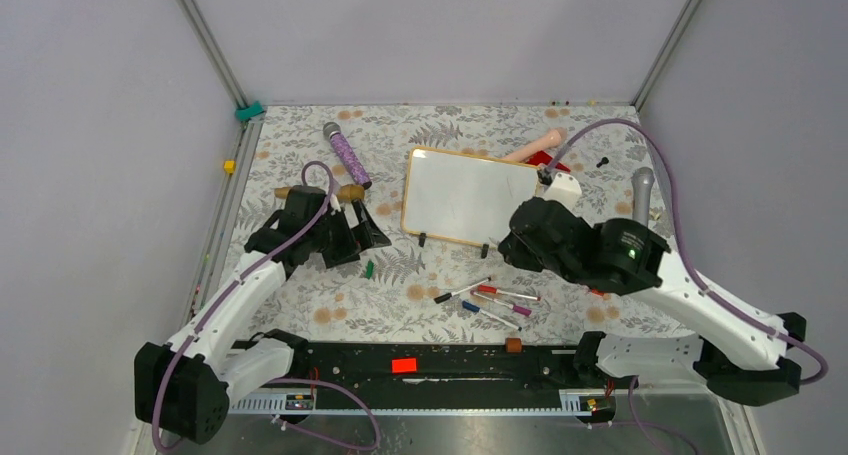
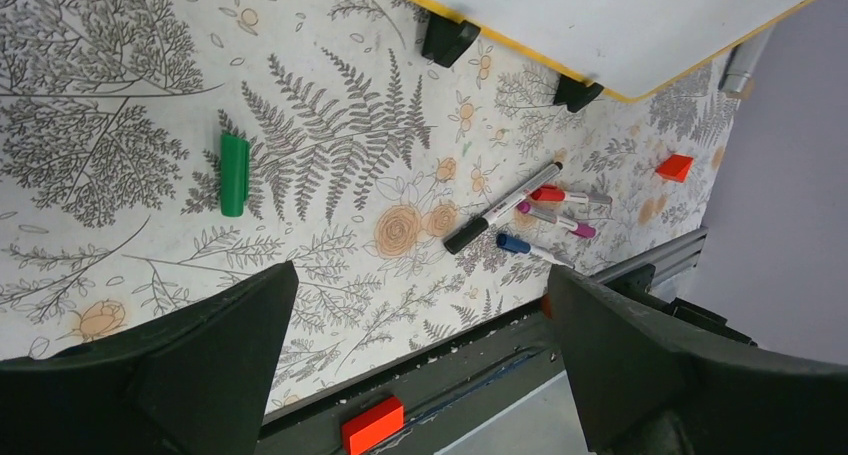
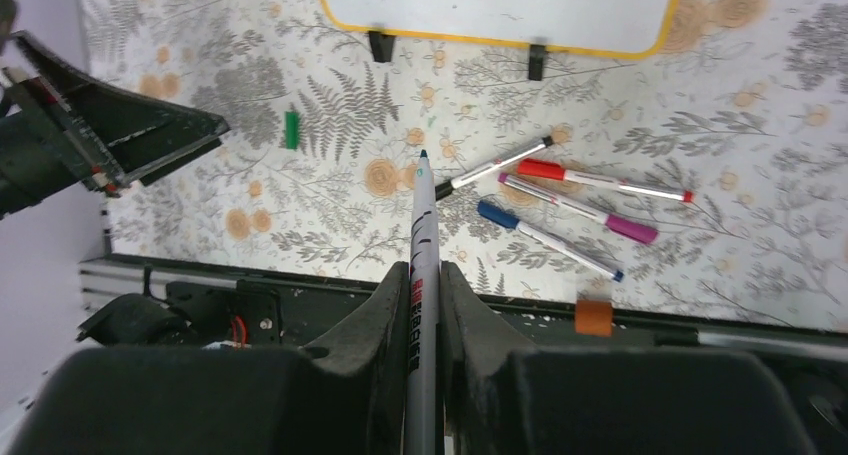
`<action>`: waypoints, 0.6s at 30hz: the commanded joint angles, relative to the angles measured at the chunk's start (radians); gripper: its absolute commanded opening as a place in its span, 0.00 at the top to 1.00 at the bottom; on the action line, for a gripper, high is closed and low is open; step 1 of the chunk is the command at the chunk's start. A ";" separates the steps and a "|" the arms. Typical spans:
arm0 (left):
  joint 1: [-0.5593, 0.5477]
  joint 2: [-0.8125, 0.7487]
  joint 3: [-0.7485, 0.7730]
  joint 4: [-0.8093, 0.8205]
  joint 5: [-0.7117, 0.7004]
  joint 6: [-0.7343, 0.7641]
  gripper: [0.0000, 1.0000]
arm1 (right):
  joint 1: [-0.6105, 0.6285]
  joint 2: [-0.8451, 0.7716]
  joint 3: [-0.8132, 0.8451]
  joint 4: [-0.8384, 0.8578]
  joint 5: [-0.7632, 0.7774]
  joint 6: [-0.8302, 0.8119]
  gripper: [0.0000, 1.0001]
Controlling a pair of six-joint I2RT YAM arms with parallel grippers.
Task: Write a sentence on the whiteboard
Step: Adjust the whiteboard at the center of the board.
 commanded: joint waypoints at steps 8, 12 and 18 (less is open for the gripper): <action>0.004 -0.035 0.052 0.172 0.016 0.053 0.01 | -0.001 0.316 0.368 -0.459 0.060 -0.123 1.00; 0.049 0.017 0.079 0.201 0.059 0.069 0.01 | -0.002 0.259 0.292 -0.358 0.050 -0.289 1.00; 0.135 0.087 0.119 0.295 0.144 0.018 0.01 | -0.003 0.164 0.161 -0.235 0.041 -0.422 1.00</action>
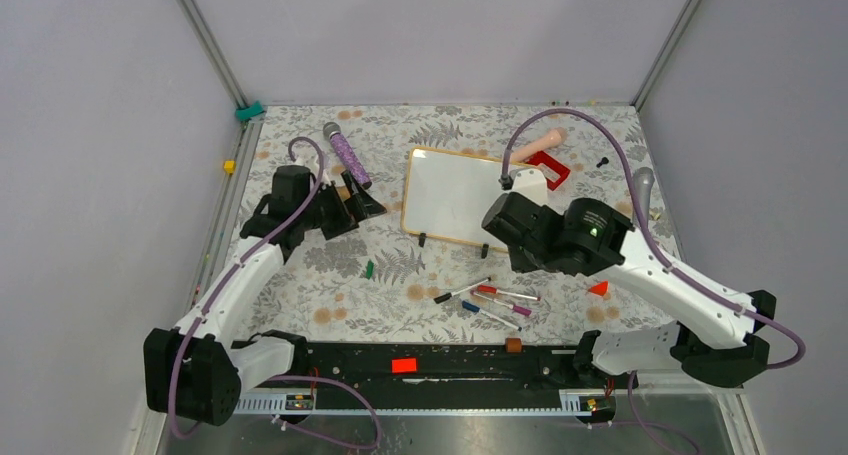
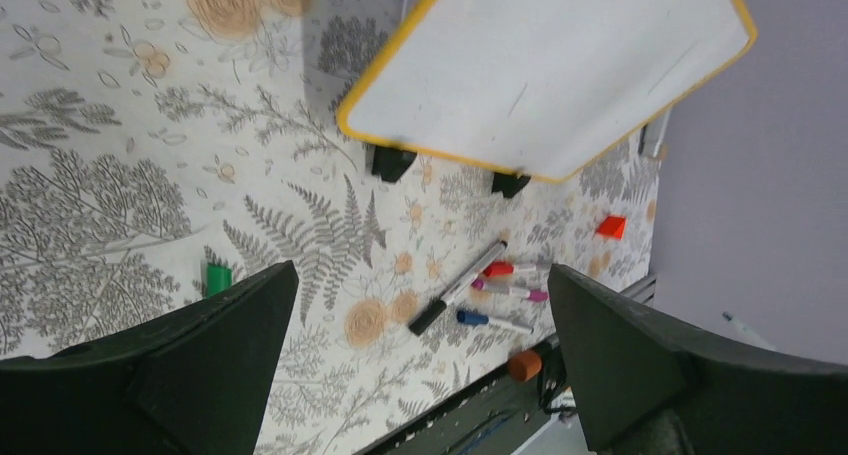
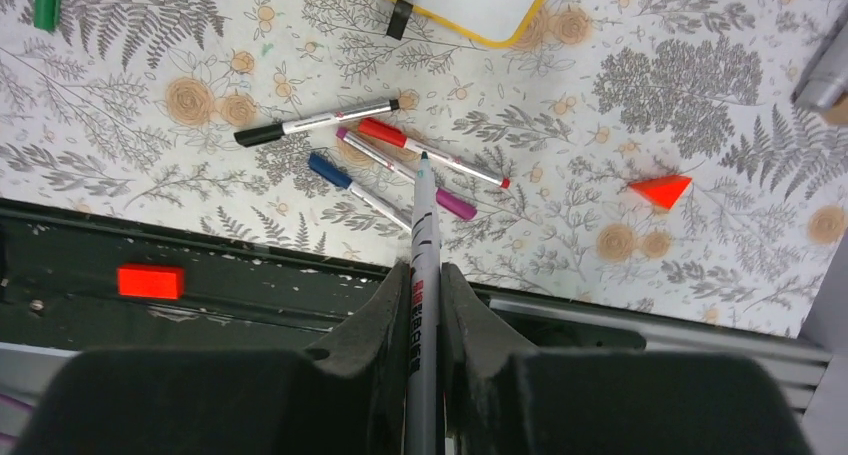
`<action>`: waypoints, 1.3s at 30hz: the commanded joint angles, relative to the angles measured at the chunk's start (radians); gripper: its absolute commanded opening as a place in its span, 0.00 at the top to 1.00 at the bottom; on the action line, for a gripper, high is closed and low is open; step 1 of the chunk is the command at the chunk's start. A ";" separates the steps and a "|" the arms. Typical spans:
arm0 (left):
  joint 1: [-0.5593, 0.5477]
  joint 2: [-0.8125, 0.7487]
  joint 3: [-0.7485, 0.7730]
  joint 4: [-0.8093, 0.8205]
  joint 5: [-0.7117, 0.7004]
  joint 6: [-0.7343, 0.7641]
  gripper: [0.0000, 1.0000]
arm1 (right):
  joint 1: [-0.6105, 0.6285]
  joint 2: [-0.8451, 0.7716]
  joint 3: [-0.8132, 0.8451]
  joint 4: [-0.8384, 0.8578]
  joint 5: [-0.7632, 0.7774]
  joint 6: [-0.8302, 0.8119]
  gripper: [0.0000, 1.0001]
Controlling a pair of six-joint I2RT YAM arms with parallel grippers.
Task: Write a sentence on the whiteboard
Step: Adjust the whiteboard at the center of the board.
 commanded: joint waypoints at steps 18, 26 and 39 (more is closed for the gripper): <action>0.206 0.137 0.083 0.356 0.035 -0.065 0.01 | -0.388 -0.133 -0.152 -0.050 0.160 0.082 1.00; 0.217 0.343 0.148 0.464 0.220 0.019 0.02 | -0.506 -0.001 -0.134 0.031 0.049 0.052 1.00; 0.054 0.639 0.297 0.427 0.283 0.315 0.07 | -0.525 0.035 -0.210 0.175 0.007 0.036 1.00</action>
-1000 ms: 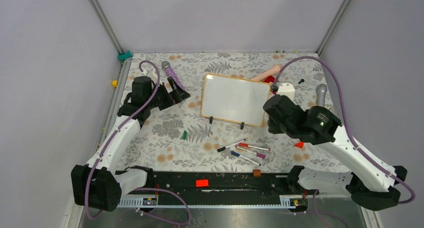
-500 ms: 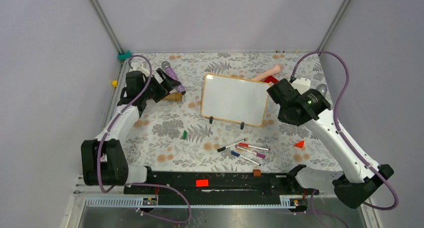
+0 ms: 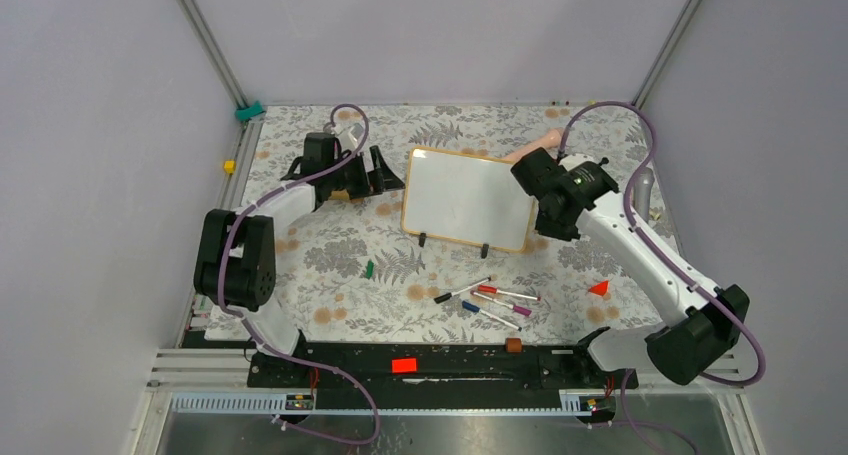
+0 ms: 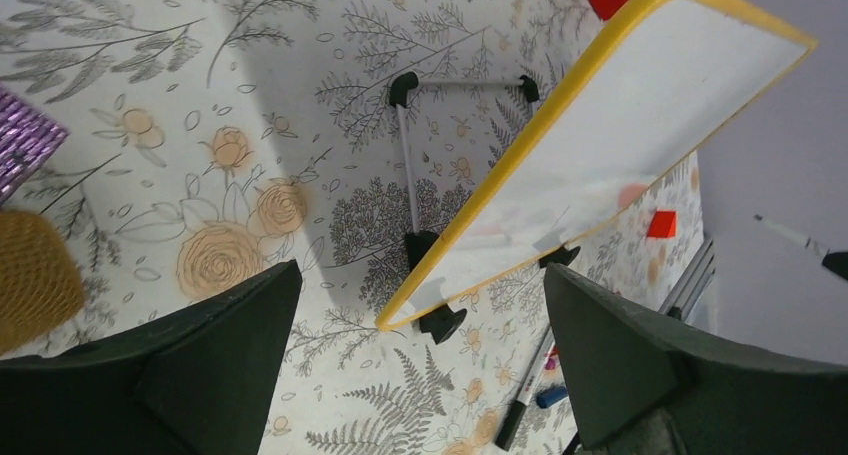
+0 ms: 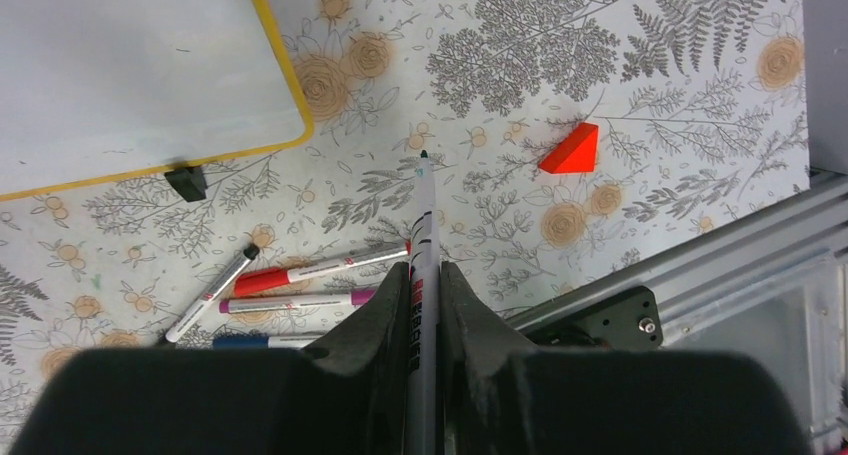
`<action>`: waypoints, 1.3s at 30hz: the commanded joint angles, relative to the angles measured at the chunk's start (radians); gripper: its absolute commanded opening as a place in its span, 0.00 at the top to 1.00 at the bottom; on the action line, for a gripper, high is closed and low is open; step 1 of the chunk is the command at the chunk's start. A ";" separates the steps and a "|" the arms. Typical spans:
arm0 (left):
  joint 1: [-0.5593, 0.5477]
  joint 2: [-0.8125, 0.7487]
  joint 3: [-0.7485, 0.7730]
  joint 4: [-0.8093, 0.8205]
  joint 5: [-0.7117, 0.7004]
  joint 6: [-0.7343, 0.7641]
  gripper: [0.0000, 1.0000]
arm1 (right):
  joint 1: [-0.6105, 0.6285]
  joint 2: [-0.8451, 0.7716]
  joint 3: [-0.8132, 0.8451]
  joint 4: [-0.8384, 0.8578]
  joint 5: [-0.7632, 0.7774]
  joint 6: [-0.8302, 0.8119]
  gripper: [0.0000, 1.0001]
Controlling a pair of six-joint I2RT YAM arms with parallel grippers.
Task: Write a sentence on the whiteboard
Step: Adjust the whiteboard at the center of the board.
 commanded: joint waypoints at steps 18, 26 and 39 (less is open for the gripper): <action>-0.109 0.157 0.108 0.039 0.223 0.224 0.11 | -0.010 -0.005 0.022 0.098 -0.014 -0.081 1.00; -0.157 0.078 -0.002 0.055 0.203 0.227 0.14 | -0.011 -0.007 -0.001 0.102 -0.004 -0.075 1.00; -0.204 -0.007 -0.125 0.071 0.192 0.245 0.15 | -0.013 -0.032 -0.023 0.103 0.005 -0.075 1.00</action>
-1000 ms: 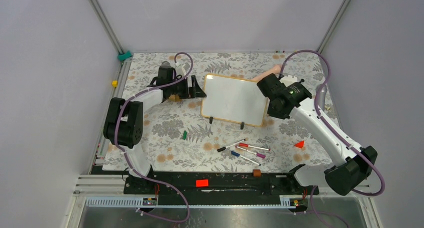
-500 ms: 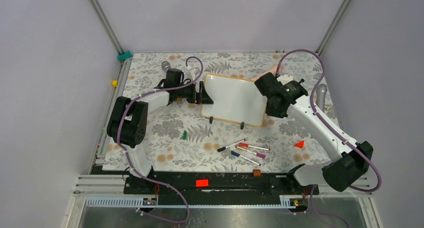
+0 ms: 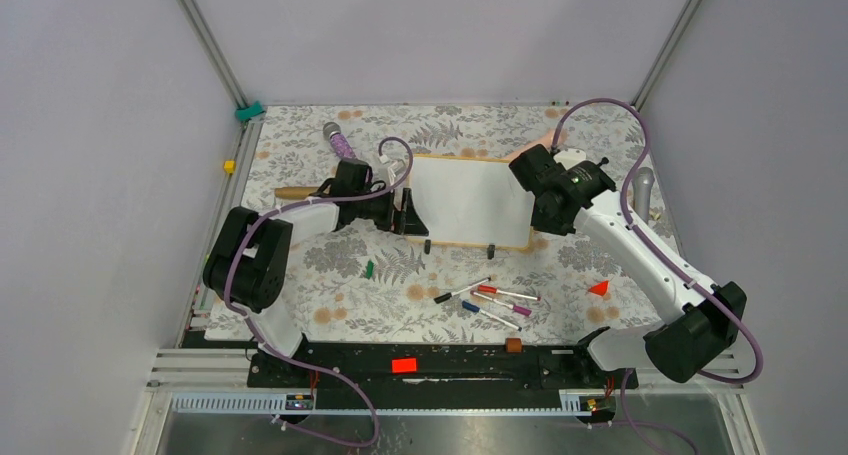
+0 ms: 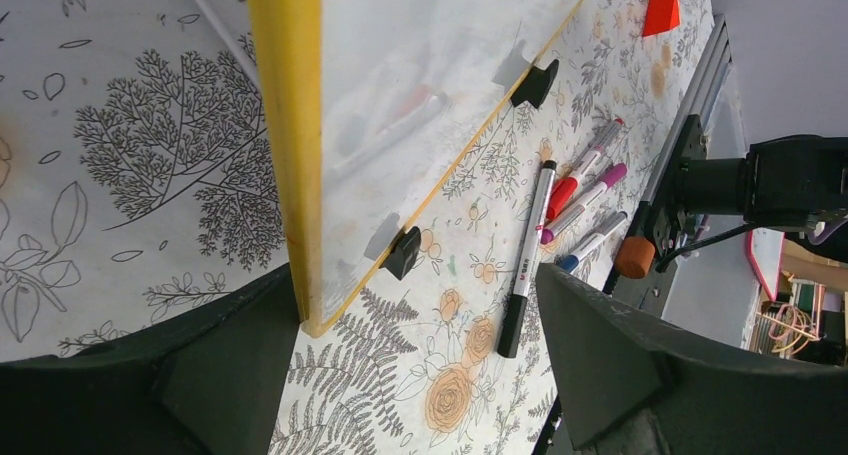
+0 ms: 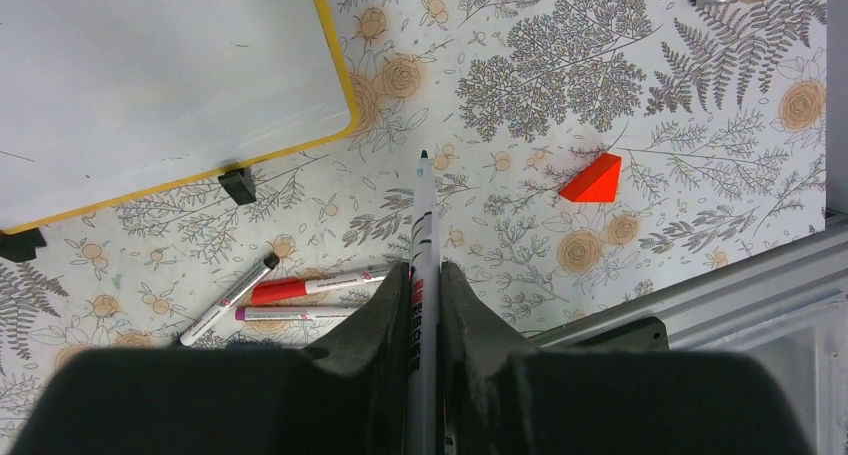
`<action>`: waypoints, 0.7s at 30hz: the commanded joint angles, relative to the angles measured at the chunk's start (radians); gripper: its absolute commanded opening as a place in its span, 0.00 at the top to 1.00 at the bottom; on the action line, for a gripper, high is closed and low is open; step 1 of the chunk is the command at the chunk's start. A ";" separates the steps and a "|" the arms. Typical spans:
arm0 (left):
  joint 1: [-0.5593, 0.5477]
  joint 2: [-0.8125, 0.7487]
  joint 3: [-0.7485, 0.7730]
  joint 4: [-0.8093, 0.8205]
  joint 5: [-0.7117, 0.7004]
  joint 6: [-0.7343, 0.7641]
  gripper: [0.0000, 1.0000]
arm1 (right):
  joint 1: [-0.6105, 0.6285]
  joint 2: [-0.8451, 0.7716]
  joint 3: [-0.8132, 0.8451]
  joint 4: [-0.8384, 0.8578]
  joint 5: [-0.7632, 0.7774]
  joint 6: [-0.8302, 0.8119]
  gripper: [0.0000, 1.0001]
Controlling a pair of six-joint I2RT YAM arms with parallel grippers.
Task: Write a sentence on the whiteboard
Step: Adjust the whiteboard at the center of the board.
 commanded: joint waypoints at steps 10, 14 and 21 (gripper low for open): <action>-0.055 -0.132 -0.074 0.042 -0.047 0.017 0.15 | -0.007 -0.023 0.019 0.002 0.021 0.006 1.00; -0.054 -0.190 -0.094 -0.003 -0.154 0.016 0.10 | -0.007 -0.028 0.025 0.002 0.018 0.010 1.00; -0.029 -0.288 -0.110 -0.085 -0.327 -0.016 0.01 | -0.007 -0.056 0.029 0.002 0.033 0.006 1.00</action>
